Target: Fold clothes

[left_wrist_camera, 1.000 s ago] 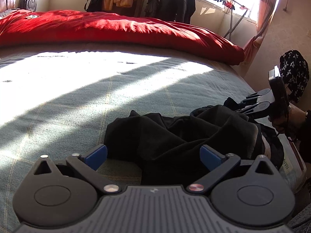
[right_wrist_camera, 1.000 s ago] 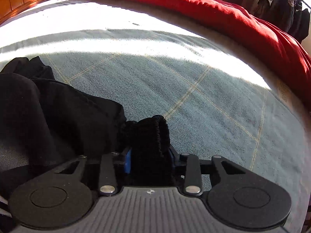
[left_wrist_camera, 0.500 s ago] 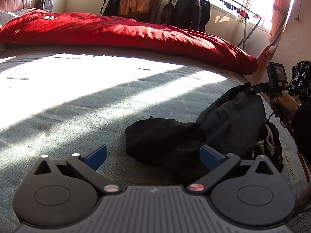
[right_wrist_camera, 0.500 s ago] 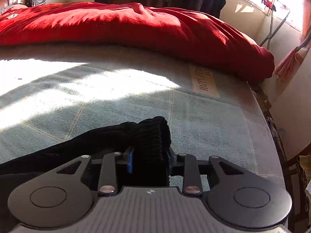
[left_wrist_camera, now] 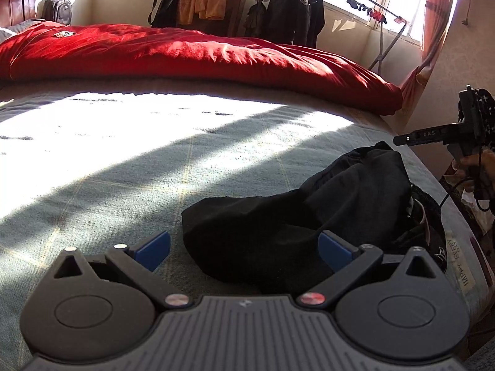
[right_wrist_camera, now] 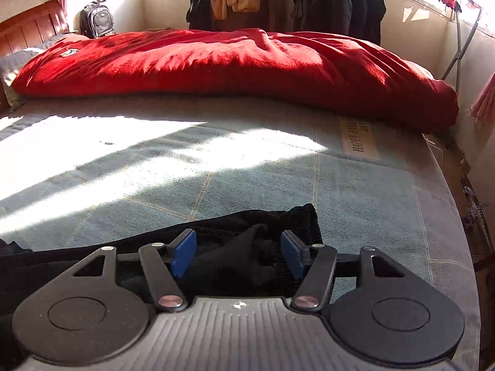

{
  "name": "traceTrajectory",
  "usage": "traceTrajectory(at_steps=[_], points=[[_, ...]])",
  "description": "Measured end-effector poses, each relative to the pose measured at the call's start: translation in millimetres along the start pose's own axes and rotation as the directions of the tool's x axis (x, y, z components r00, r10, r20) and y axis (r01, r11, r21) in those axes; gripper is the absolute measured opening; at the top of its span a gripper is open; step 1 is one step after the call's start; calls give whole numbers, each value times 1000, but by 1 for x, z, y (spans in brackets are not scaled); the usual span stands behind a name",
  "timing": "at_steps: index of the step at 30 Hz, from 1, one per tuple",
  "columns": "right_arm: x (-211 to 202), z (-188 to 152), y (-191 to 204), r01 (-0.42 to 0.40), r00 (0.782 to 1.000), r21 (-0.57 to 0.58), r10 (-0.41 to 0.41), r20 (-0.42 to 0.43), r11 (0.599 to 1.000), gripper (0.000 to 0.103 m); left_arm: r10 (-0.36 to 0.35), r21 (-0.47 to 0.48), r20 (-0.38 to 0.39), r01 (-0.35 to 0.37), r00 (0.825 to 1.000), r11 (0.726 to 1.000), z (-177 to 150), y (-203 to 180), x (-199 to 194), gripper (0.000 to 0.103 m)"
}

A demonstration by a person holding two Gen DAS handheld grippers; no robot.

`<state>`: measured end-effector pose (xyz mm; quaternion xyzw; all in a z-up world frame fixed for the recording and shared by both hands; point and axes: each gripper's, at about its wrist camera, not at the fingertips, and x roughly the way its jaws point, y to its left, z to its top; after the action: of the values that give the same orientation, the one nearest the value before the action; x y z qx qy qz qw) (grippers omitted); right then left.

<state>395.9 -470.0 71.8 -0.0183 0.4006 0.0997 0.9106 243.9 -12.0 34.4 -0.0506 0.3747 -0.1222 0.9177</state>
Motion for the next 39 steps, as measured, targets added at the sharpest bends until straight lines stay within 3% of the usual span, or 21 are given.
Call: traceTrajectory(at_steps=[3, 6, 11, 15, 17, 20, 23, 27, 31, 35, 39], points=[[-18, -6, 29, -64, 998, -31, 64, 13, 997, 67, -1, 50, -2, 1, 1000, 999, 0, 1, 7, 100], [-34, -11, 59, -131, 991, -53, 132, 20, 990, 67, -10, 99, 1, 10, 1000, 995, 0, 7, 11, 86], [-45, -16, 109, -225, 974, -45, 225, 12, 973, 67, -2, 167, -17, 4, 1000, 986, 1, 32, 22, 85], [-49, -24, 156, -191, 981, -52, 192, 6, 980, 67, 12, 303, -50, 4, 999, 953, -1, 51, 40, 85], [-53, -31, 179, -168, 986, -33, 168, 8, 985, 68, -16, 343, -68, 38, 998, 938, -2, 59, 49, 85], [-60, -43, 206, -128, 991, -9, 128, 25, 992, 72, -77, 364, -79, 100, 994, 926, -4, 70, 61, 85], [-64, -55, 231, -88, 995, 46, 86, 45, 995, 74, -83, 368, -55, 97, 995, 925, -4, 76, 70, 85], [-68, -65, 251, -97, 992, 166, 82, 94, 981, 74, -102, 337, -17, 102, 995, 936, 2, 83, 80, 85], [-71, -70, 266, -95, 991, 254, 67, 117, 963, 76, -130, 377, -3, 122, 991, 918, 0, 80, 90, 84], [-74, -75, 276, -39, 995, 271, 13, 96, 962, 76, -107, 436, 40, 79, 993, 896, -7, 76, 94, 49], [-77, -80, 277, 3, 997, 283, -26, 77, 959, 76, -139, 406, 32, 114, 990, 907, 1, 84, 95, 42]])
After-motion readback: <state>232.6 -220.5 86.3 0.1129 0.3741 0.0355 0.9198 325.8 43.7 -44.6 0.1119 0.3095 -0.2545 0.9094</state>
